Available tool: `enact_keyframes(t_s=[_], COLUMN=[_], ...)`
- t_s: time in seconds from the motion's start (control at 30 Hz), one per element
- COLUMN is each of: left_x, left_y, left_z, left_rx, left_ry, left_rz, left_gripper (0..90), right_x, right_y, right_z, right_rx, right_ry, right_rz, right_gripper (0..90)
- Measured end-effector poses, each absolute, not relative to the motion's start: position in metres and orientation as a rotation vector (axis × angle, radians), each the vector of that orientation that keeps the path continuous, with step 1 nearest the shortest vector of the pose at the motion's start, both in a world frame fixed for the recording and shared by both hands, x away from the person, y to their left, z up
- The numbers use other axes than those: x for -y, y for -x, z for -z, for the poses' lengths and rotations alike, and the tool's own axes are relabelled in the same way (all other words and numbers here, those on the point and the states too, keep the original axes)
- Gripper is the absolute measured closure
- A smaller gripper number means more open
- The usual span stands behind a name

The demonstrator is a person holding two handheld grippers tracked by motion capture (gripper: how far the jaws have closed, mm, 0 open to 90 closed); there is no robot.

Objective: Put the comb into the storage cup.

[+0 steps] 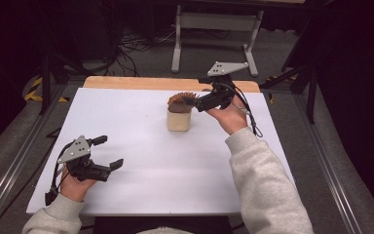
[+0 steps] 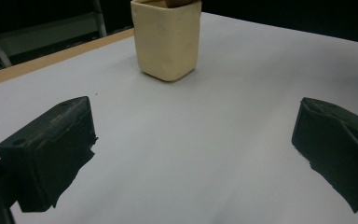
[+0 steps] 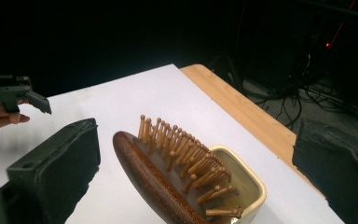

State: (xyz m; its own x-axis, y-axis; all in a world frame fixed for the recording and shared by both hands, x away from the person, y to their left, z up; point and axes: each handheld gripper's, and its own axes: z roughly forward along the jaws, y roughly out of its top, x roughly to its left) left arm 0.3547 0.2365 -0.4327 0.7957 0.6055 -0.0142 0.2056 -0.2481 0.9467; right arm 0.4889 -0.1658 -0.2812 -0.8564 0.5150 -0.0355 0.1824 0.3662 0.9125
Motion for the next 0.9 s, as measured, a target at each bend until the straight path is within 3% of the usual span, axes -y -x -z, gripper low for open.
enact_keyframes(t_s=[0.53,0.9], left_x=[-0.245,-0.251], left_y=[-0.356,-0.356], left_z=[0.430,0.429], left_rx=[-0.628,-0.641], left_ry=[-1.804,-1.792], left_rz=[-0.423,-0.428], left_gripper=[0.5,0.5], right_x=[0.212,0.253], right_y=[-0.453,-0.422], right_z=[0.267,0.292], right_rx=[-2.213,-2.169], right_ry=[-0.596,-0.658], right_rz=[-1.518,-1.520], right_gripper=[0.4,0.1])
